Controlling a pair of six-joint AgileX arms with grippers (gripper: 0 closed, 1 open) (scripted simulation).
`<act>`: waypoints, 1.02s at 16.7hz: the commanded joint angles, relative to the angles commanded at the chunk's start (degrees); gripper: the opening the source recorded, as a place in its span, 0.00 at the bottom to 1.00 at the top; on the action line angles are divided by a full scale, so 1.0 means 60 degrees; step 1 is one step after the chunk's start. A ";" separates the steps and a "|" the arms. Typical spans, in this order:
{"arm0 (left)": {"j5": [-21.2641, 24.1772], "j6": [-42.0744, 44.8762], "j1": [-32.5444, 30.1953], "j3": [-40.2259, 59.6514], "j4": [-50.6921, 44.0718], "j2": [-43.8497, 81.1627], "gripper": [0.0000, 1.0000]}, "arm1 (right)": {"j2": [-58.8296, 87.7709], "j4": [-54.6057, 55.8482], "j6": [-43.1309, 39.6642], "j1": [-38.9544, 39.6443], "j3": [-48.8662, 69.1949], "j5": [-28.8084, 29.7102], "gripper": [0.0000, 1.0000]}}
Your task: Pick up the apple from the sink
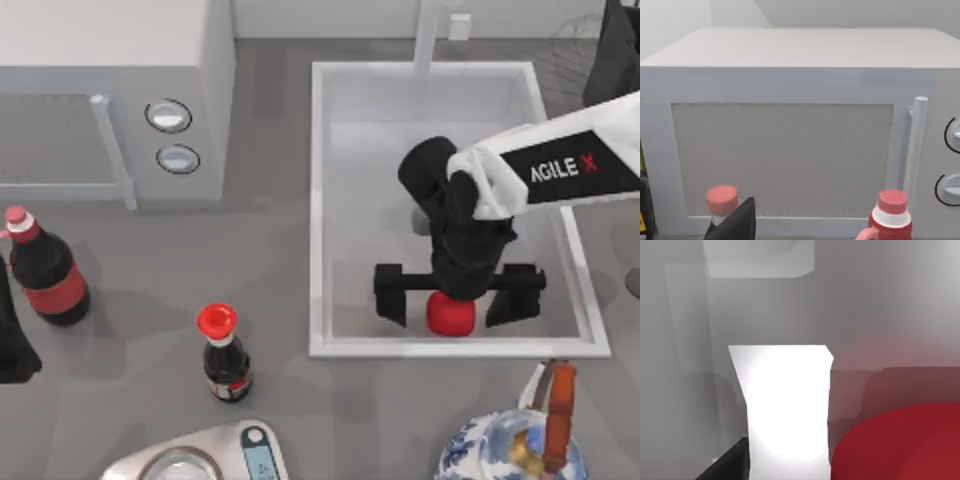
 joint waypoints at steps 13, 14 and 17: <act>0.0000 0.0000 0.0000 0.0000 0.0000 0.0000 1.00 | 0.0000 0.0000 0.0000 0.0000 0.0000 0.0000 0.25; 0.0000 0.0000 0.0000 0.0000 0.0000 0.0000 1.00 | 0.0000 0.0000 0.0000 0.0000 0.0000 0.0000 0.17; 0.0000 0.0000 0.0000 0.0000 0.0000 0.0000 1.00 | 0.0000 0.0000 0.0000 0.0000 0.0000 0.0000 0.00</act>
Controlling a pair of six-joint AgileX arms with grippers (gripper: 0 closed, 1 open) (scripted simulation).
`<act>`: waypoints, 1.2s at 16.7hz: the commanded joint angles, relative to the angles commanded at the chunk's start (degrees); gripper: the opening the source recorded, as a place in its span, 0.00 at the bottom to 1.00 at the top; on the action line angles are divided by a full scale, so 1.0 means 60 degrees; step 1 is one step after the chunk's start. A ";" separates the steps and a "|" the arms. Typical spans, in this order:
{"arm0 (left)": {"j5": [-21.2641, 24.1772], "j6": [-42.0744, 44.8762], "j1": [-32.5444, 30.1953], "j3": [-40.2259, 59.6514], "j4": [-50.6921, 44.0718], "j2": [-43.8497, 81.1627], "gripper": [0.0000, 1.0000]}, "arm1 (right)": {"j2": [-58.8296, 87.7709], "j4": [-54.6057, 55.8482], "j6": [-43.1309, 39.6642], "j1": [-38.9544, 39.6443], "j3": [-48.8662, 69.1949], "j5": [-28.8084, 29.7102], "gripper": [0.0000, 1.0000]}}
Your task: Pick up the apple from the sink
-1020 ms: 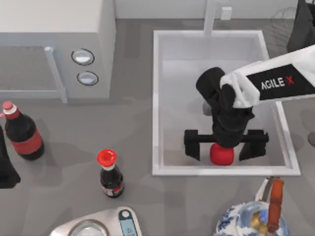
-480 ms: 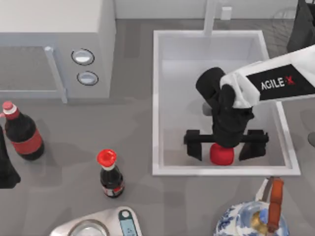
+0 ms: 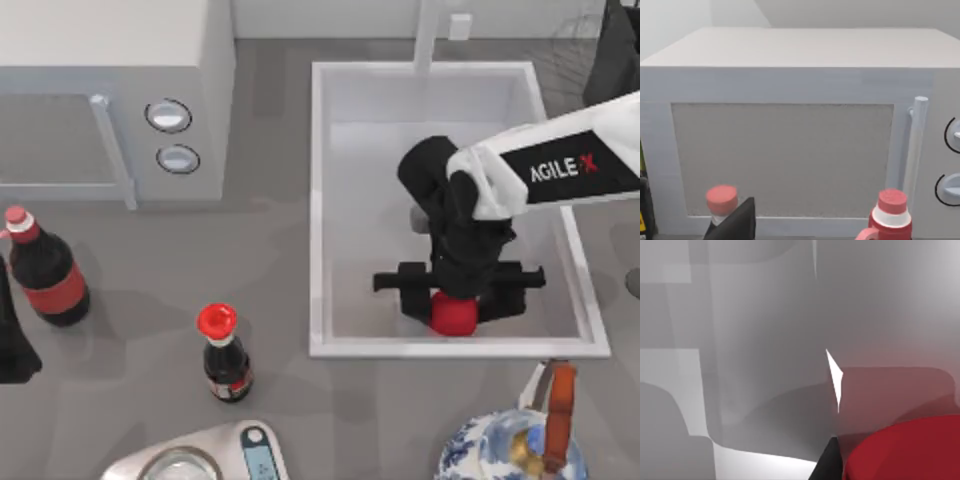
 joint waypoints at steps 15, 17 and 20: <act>0.0000 0.0000 0.0000 0.0000 0.0000 0.0000 1.00 | -0.1033 -0.2595 -0.0098 0.0004 0.2016 0.0217 0.00; 0.0000 0.0000 0.0000 0.0000 0.0000 0.0000 1.00 | -0.1317 -0.4041 -0.0102 0.0003 0.3022 0.0214 0.00; 0.0000 0.0000 0.0000 0.0000 0.0000 0.0000 1.00 | -0.1845 -0.6313 -0.0126 -0.0014 0.4554 0.0208 0.00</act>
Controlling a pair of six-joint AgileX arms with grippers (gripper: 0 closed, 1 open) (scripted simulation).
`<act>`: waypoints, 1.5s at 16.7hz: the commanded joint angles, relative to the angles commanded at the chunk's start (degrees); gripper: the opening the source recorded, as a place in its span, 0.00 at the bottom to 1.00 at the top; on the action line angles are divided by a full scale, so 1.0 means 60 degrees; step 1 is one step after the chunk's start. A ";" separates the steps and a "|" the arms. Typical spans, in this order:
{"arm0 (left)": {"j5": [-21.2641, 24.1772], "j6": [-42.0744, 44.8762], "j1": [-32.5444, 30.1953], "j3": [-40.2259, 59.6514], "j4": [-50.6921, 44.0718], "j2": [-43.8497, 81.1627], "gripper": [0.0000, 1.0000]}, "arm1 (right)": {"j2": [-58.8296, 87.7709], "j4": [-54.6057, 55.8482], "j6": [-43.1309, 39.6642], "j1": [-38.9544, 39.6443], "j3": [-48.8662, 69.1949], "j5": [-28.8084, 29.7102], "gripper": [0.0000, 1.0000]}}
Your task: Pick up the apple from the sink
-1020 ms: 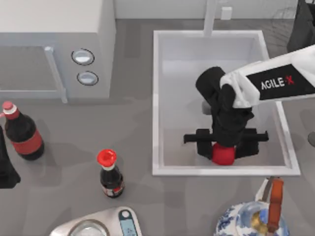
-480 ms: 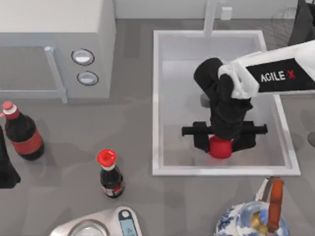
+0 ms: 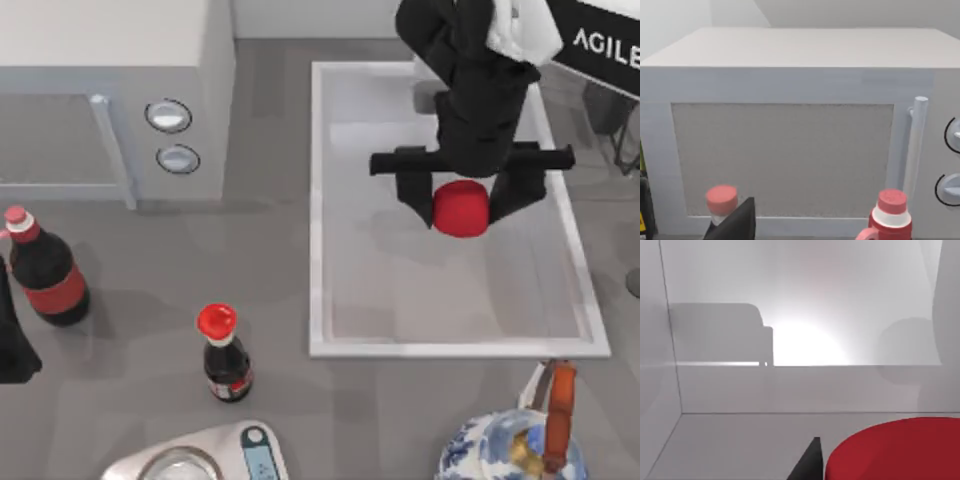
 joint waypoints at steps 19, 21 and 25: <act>0.0000 0.0000 0.0000 0.0000 0.0000 0.0000 1.00 | -0.3140 -0.1960 -0.1908 -0.1882 -0.0932 -0.0102 0.00; 0.0000 0.0000 0.0000 0.0000 0.0000 0.0000 1.00 | -0.4154 -0.1702 -0.2752 -0.2728 -0.2428 -0.0141 0.00; 0.0000 0.0000 0.0000 0.0000 0.0000 0.0000 1.00 | -0.6067 -0.1229 -0.4357 -0.4337 -0.5087 -0.0216 0.00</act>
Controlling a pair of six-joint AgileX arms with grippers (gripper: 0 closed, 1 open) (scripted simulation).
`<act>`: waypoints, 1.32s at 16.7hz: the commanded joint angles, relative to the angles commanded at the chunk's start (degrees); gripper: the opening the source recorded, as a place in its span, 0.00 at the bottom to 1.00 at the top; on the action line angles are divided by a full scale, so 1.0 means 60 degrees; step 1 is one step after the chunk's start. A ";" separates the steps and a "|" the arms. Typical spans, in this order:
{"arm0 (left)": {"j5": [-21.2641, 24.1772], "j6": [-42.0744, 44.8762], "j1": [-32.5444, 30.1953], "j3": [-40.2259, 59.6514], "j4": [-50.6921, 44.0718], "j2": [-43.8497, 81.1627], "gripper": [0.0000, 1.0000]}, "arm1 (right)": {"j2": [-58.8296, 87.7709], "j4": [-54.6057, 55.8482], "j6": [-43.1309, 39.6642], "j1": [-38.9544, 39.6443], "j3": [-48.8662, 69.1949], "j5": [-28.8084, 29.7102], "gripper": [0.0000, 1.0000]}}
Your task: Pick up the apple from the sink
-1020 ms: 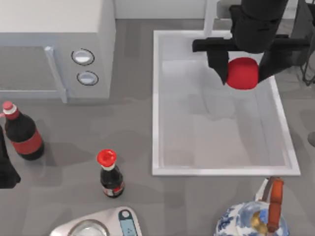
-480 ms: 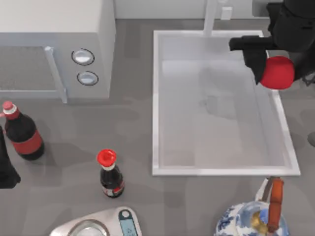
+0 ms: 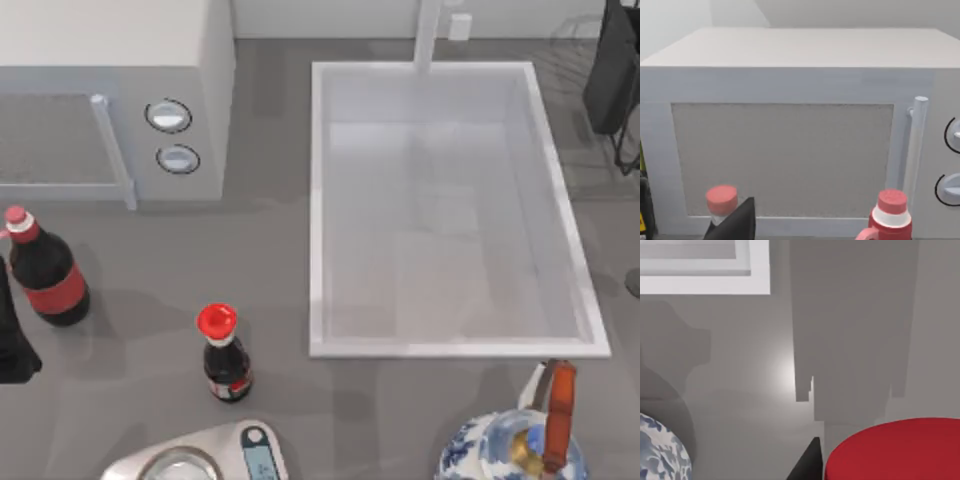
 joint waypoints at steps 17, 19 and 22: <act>0.0000 0.0000 0.0000 0.0000 0.0000 0.0000 1.00 | -0.0678 0.2464 -0.0957 -0.0811 -0.3309 -0.0077 0.00; 0.0000 0.0000 0.0000 0.0000 0.0000 0.0000 1.00 | -0.0521 0.3237 -0.0945 -0.0813 -0.3933 -0.0078 0.00; 0.0000 0.0000 0.0000 0.0000 0.0000 0.0000 1.00 | -0.0321 0.4217 -0.0888 -0.0855 -0.4530 -0.0055 0.00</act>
